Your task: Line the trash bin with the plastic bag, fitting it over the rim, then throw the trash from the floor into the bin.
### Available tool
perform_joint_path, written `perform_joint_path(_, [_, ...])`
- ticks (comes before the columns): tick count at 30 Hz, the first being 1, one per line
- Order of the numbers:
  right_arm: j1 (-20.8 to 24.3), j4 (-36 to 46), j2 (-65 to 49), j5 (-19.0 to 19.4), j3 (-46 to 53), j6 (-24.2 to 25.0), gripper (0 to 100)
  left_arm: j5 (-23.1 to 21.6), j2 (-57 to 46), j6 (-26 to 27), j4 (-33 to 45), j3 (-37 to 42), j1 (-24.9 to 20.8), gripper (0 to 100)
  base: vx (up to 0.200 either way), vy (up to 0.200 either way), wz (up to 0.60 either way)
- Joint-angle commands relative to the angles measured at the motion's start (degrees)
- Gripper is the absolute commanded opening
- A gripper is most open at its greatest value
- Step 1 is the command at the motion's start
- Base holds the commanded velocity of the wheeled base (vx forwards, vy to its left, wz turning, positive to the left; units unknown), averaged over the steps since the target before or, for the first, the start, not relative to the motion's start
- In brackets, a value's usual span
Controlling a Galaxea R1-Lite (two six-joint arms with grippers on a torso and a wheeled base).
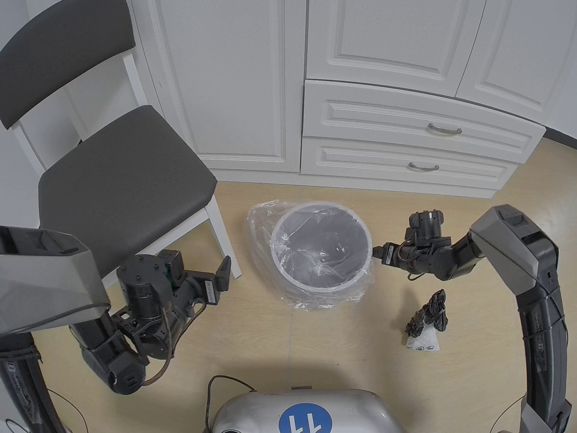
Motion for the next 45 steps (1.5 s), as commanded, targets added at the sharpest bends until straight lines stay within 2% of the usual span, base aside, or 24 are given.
perform_joint_path(1, [-0.54,0.02,-10.93,-0.14,6.18,-1.38,100,-0.18,9.99,1.24,0.91,-9.76,-1.03,100,0.0,0.0,0.0])
perform_joint_path(6, [-1.42,0.11,-14.97,-0.31,7.76,-1.46,100,0.52,20.36,0.72,6.71,-23.83,-0.24,100,0.0,0.0,0.0])
perform_joint_path(8, [-1.77,0.11,-15.5,-0.23,7.85,-1.46,100,1.31,21.85,0.63,7.76,-25.76,-0.24,100,0.0,0.0,0.0])
perform_joint_path(9, [-2.39,0.11,-16.29,-0.23,7.85,-1.64,100,3.16,24.4,-0.08,9.52,-29.28,-0.5,100,0.0,0.0,0.0])
perform_joint_path(13, [-3.53,0.11,-16.64,-0.23,7.5,-1.73,100,5.53,26.86,-2.01,12.77,-34.9,-1.29,100,0.0,0.0,0.0])
perform_joint_path(14, [-4.06,0.11,-16.64,-0.23,7.06,-1.73,100,6.58,26.86,-4.12,15.41,-37.1,-1.64,100,0.0,0.0,0.0])
perform_joint_path(19, [-5.11,0.11,-16.64,-0.23,6.36,-1.73,100,9.75,26.6,-9.48,22.35,-40.53,-1.82,100,0.0,0.0,0.0])
perform_joint_path(22, [-5.11,0.11,-16.64,-0.23,6.27,-1.73,100,9.75,26.6,-9.83,22.88,-40.88,-1.73,100,0.0,0.0,0.0])
perform_joint_path(30, [-5.29,-0.42,-16.2,-0.23,6.36,-1.64,100,9.75,29.76,-10.18,27.01,-49.05,-1.64,100,0.0,0.0,0.0])
perform_joint_path(37, [-5.55,-0.42,-16.11,-0.23,6.62,-1.73,100,9.75,32.4,-12.29,36.77,-55.55,-1.64,100,0.0,0.0,0.0])
perform_joint_path(45, [-5.9,-0.42,-15.5,-0.23,6.53,-1.73,100,9.66,38.82,-13.0,38.88,-62.32,-1.64,100,0.0,0.0,0.0])
